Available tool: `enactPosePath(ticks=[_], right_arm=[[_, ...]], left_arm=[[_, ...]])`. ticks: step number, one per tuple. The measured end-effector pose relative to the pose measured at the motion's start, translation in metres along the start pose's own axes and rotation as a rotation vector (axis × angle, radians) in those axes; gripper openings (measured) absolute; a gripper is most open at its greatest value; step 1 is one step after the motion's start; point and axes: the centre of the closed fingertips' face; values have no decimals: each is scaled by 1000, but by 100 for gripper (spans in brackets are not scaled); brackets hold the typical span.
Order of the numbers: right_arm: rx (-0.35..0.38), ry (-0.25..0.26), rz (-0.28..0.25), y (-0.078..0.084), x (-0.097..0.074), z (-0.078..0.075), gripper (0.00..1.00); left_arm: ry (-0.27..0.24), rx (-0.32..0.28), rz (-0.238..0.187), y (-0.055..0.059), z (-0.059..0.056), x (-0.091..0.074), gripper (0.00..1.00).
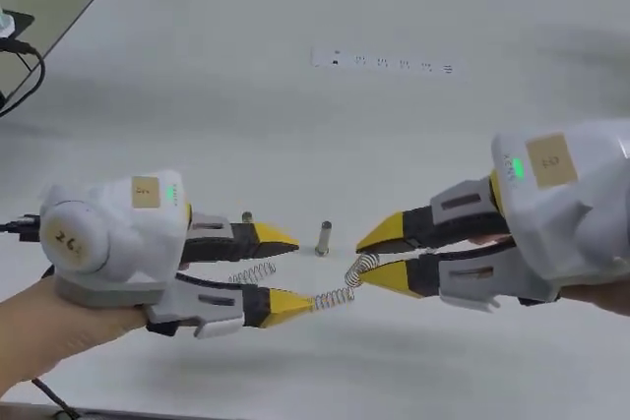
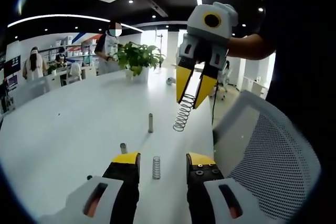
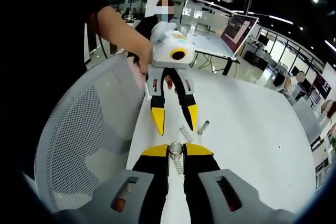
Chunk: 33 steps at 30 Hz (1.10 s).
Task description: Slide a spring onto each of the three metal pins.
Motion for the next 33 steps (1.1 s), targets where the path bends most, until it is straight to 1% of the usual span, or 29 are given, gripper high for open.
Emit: enactPosePath(ticks=[3,7,9,10,14,17,20,23,29,31,33], right_arm=[[5,1,0,1,0,0,6],[11,10,6,4,-1,-3,6],[16,13,9,6,-2,-4,6],[18,16,9,7,-2,-4,6],[25,20,15,10,-3,-6,6],[27,24,23,13,-3,-6,6],[33,28,26,16,-3,-6,6],[42,38,30,20,-5,-8,6],[67,46,50,32,-7,-11,7],[77,48,59,35,-8,-12,7],[84,48,69,38,-9,-12,7]], left_arm=[[-31,-26,7,8,7,-10,31],[-64,-48,10,17,14,-21,36],[-86,-64,17,23,19,-27,38],[-105,-71,16,25,23,-30,39],[-147,-99,11,32,30,-38,47],[-169,-112,18,38,34,-40,51],[-183,-112,30,42,35,-42,56],[-190,-134,28,45,37,-45,63],[-244,-158,9,52,46,-51,73],[-252,-167,11,53,47,-51,77],[-258,-170,17,56,48,-52,79]])
Point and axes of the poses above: the centre of the closed fingertips' face, and the gripper's own axes: x roughly forward along the fingers, z roughly to its left, y roughly out of its underside, and after that the axes turned 12 degrees about z, right-handed
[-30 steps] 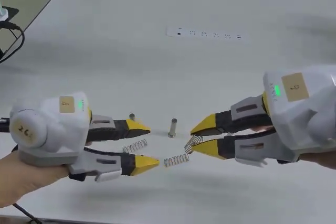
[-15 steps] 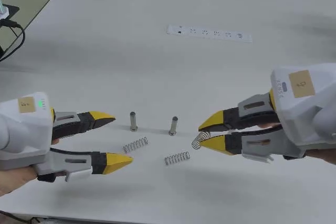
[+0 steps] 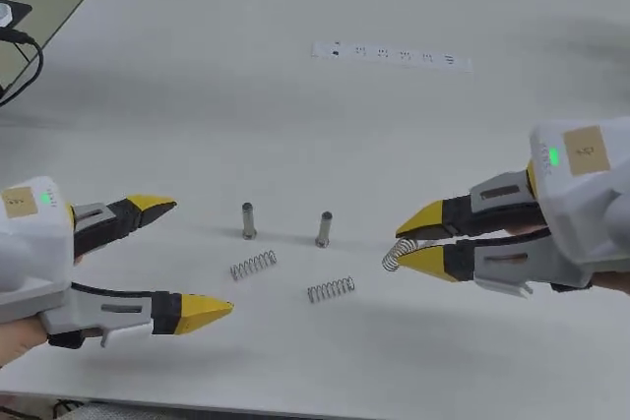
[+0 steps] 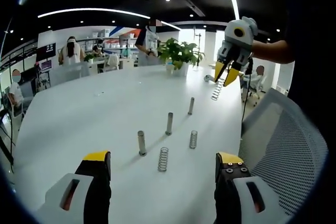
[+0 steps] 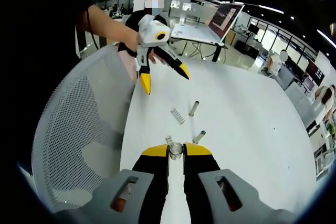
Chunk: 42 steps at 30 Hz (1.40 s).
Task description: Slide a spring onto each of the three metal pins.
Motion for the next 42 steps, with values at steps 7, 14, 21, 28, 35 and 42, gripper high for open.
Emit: enactPosePath(ticks=[7,14,21,28,35,42], right_arm=[[4,10,41,14,0,-7,7],[21,50,92,34,-11,-24,7],[64,98,113,49,-21,-45,7],[108,120,122,60,-22,-59,7],[138,114,140,69,-12,-69,7],[156,103,140,70,-6,-75,7]], left_arm=[[-23,-25,-2,2,7,-1,89],[-34,-44,-2,4,10,0,96],[-40,-50,-11,3,11,2,98],[-37,-51,-17,0,11,2,98],[-39,-58,-19,0,11,1,97],[-39,-64,-13,5,10,0,97]])
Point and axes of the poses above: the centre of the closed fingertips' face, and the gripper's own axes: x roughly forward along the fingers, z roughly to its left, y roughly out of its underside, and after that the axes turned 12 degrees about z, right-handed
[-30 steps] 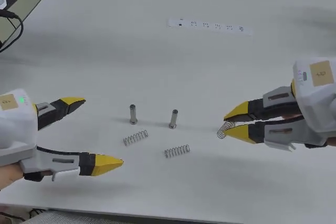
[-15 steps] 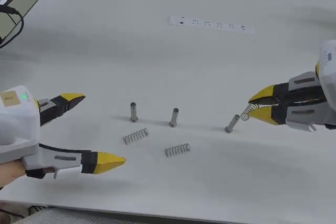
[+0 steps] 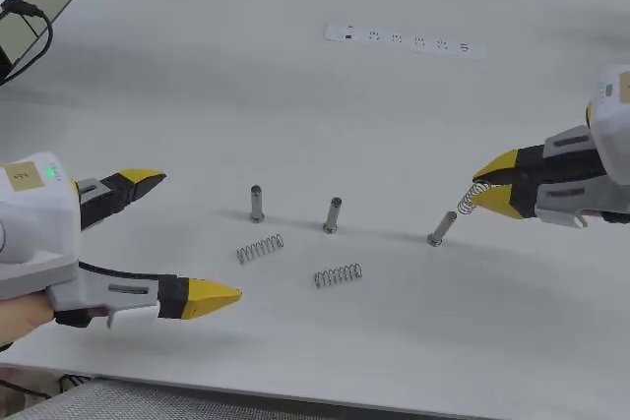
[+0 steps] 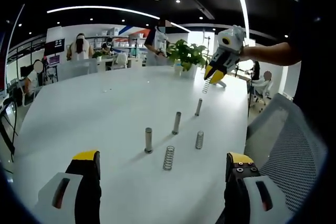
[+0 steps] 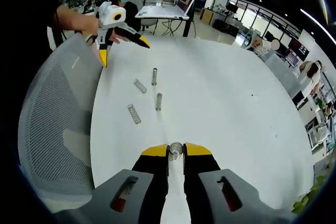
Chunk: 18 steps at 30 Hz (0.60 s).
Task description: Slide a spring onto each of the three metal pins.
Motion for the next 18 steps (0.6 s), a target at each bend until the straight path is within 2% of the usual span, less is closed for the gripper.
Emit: enactPosePath(ticks=[18], right_arm=[[12,-32,16,2,12,0,7]], left_arm=[[1,-10,-6,1,0,-2,94]])
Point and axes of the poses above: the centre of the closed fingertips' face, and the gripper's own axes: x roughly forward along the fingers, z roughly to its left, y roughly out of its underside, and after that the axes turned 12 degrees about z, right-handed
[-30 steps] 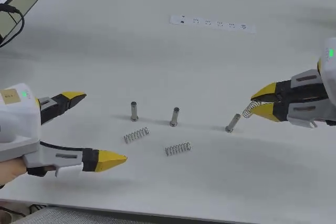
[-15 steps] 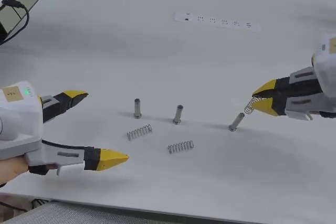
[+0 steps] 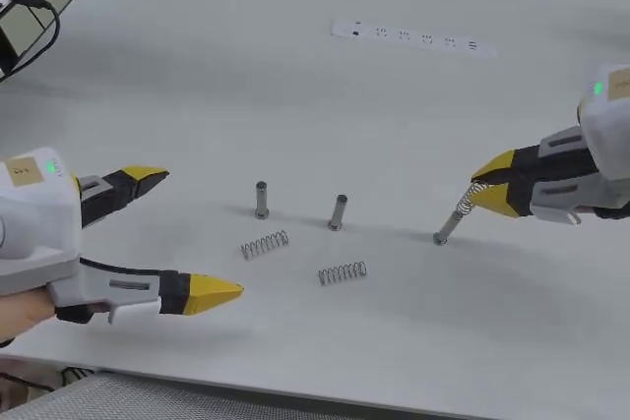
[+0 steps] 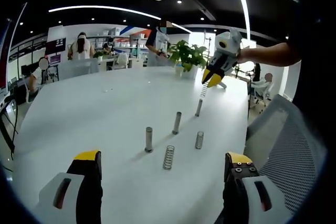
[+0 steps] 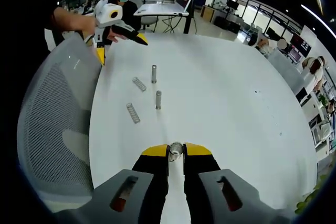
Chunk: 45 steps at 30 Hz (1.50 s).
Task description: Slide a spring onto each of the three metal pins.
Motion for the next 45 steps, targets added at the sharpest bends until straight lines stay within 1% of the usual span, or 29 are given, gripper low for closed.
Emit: enactPosePath(ticks=[12,15,16,23,30,37,45], right_arm=[[12,-5,2,4,6,-1,7],[18,-10,2,4,8,0,7],[19,-11,1,4,9,0,7],[17,-22,13,7,15,0,7],[18,-34,32,11,25,1,7],[29,-48,33,15,31,3,7],[22,-47,51,21,42,4,7]], left_arm=[[1,-6,2,-1,1,-1,94],[-14,-4,-1,-2,3,-1,97],[-6,-9,-1,-2,2,-1,95],[-4,-6,3,-2,1,-1,95],[-4,-4,10,-1,2,-1,95],[-8,-7,10,0,2,-2,95],[-7,-11,13,3,2,-2,95]])
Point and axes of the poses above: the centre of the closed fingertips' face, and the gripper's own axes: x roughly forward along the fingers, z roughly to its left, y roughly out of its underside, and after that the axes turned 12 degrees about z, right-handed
